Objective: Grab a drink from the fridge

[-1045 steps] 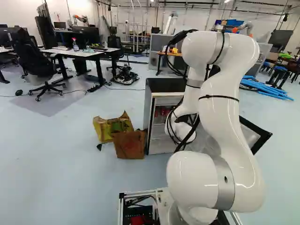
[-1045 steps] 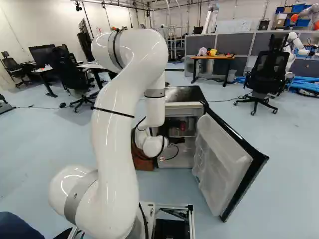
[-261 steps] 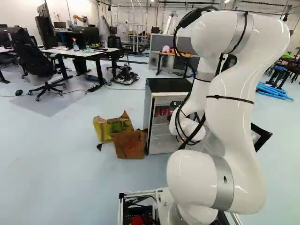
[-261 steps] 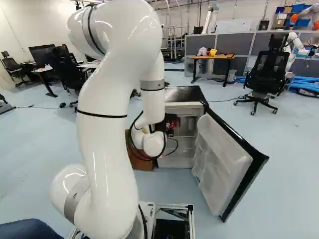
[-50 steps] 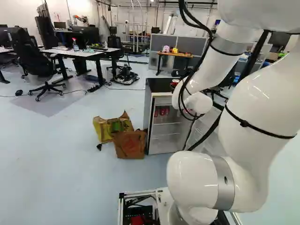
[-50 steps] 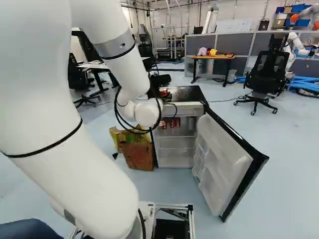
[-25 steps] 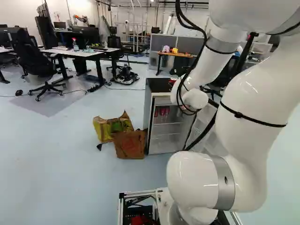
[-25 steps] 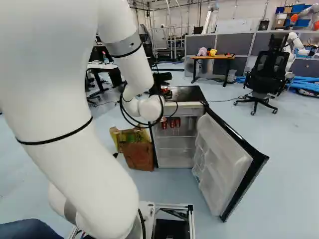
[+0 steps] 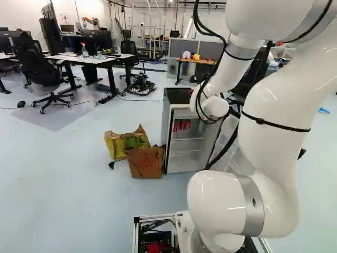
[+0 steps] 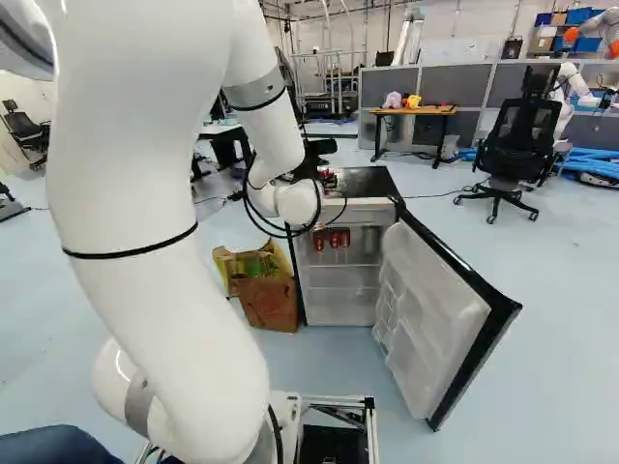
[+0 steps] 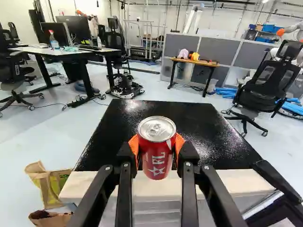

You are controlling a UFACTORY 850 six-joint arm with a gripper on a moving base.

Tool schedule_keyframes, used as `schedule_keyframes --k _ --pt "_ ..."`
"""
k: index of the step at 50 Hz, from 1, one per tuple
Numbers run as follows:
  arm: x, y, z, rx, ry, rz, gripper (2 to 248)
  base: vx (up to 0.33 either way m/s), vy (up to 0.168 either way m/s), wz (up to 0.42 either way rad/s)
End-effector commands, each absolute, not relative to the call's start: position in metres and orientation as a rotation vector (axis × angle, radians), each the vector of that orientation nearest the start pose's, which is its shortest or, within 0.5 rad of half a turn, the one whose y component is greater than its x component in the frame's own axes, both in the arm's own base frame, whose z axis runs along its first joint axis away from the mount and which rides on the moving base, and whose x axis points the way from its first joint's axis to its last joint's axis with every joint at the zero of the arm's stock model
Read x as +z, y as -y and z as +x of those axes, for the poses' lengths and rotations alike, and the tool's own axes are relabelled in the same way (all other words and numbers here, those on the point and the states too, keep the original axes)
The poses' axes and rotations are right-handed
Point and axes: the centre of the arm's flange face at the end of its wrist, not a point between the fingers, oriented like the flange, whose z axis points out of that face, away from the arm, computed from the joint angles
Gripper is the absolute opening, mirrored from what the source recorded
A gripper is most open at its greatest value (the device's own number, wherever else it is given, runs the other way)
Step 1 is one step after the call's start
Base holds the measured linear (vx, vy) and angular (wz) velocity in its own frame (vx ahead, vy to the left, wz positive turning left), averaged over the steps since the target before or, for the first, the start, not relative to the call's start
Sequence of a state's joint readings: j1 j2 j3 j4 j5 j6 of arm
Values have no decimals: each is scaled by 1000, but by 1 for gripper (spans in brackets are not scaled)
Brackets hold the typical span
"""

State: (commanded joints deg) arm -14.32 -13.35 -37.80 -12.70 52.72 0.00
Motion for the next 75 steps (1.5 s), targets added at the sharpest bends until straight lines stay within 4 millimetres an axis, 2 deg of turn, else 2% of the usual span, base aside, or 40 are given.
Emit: schedule_keyframes --k 46,75 --pt "384 117 551 -1965 -92 -2592 95 0 0 0" --pt "382 120 552 -1946 -141 -2610 95 0 0 0"
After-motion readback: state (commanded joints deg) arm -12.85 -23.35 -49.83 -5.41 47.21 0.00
